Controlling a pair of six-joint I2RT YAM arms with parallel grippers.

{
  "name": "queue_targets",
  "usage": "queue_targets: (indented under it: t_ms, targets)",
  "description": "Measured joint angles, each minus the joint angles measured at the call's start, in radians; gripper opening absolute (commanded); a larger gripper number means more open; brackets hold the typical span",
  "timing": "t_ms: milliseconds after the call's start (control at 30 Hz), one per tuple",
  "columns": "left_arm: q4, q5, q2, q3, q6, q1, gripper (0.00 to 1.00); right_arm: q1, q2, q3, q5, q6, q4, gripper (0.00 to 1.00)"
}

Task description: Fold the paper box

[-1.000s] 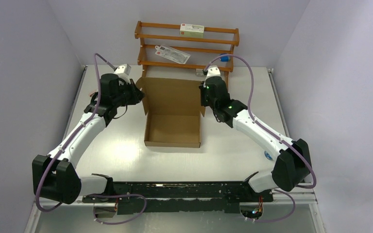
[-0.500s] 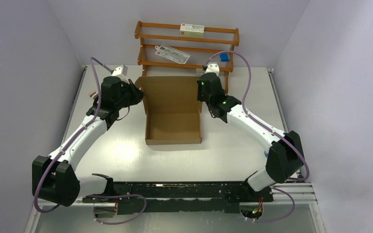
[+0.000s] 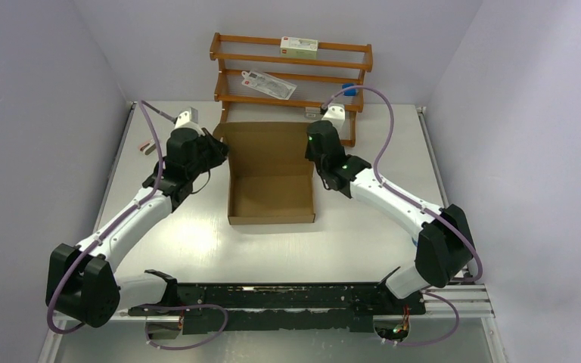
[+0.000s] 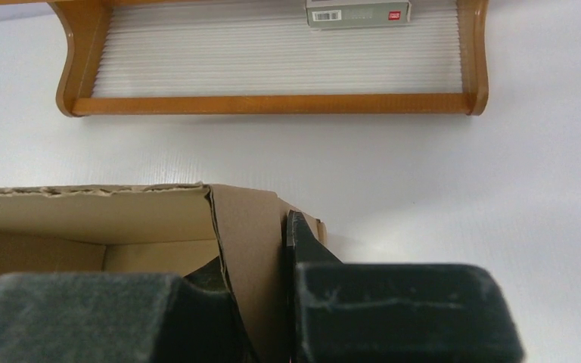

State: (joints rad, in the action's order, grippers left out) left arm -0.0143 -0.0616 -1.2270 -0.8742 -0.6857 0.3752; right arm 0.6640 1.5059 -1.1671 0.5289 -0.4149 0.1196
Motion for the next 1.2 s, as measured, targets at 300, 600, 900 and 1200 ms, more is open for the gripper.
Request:
queue_targets:
  t_ms: [300,600,900,1200]
  targets:
    - [-0.015,-0.032,0.027,0.035,-0.004,0.018,0.05,0.026,-0.004,0.014,0.064,-0.076,0.003,0.13]
    - [-0.048,-0.040,0.064,0.091,0.003,0.022,0.05,0.039,-0.008,0.015,0.080,-0.147,0.016,0.15]
    - [-0.073,-0.039,0.078,0.119,-0.006,0.022,0.07,0.079,-0.057,0.080,0.116,-0.176,0.001,0.20]
    - [-0.076,-0.031,0.166,0.239,-0.007,0.031,0.13,0.118,-0.143,0.241,0.058,-0.188,-0.071,0.37]
